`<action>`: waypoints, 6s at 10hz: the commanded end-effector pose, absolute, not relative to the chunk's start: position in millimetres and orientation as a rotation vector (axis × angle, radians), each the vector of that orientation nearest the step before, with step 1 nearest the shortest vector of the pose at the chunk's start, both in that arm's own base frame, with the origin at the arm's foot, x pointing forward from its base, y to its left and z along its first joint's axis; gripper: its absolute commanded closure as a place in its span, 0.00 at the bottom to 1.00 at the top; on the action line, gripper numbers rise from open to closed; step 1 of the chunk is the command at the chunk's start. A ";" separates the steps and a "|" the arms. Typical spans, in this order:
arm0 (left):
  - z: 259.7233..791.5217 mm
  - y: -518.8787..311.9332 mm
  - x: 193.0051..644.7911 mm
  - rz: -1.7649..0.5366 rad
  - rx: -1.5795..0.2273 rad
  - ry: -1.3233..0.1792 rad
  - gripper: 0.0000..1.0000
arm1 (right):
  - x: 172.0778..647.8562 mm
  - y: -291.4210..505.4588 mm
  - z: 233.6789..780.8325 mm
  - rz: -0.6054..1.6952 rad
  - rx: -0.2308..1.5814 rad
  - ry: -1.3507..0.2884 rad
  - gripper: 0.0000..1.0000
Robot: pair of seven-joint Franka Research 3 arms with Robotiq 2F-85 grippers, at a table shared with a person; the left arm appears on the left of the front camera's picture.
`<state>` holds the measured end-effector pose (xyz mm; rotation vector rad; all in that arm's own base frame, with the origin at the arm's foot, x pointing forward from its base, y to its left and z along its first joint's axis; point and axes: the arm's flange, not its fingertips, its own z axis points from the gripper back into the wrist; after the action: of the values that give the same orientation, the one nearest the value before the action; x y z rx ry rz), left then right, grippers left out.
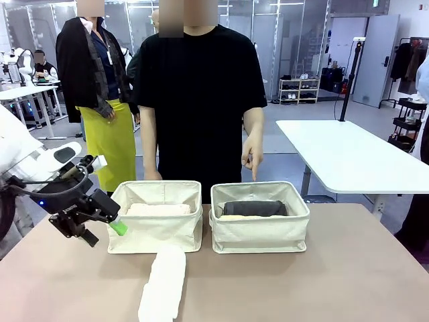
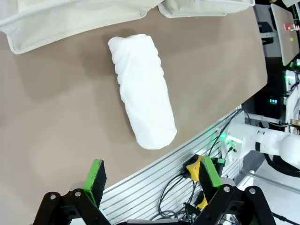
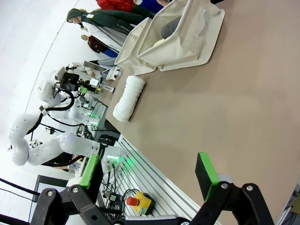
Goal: Divide the towels into two baskets.
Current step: Pick up one hotel-folded towel from the bottom of the table and place it in the Fabric basket indicated by the person.
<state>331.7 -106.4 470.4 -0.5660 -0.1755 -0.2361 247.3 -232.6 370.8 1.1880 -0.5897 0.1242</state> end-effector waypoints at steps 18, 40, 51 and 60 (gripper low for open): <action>346.2 -268.3 371.4 -0.009 -0.170 -0.114 0.00 | 244.3 -231.4 372.7 0.131 1.193 -0.603 0.00; 471.7 -301.3 330.8 -0.314 -0.189 -0.268 0.69 | 244.3 -231.4 372.7 0.131 1.193 -0.603 0.00; 545.0 -430.5 433.4 -1.247 0.138 -0.525 0.60 | 244.3 -231.4 372.7 0.131 1.193 -0.603 0.00; 469.5 -521.6 524.9 -1.494 0.342 -0.588 0.60 | 244.3 -231.4 372.7 0.131 1.193 -0.603 0.00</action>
<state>530.6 -516.0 470.1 0.3130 -0.5620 -1.5274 247.9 -232.0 370.9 1.1878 -0.5876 0.1261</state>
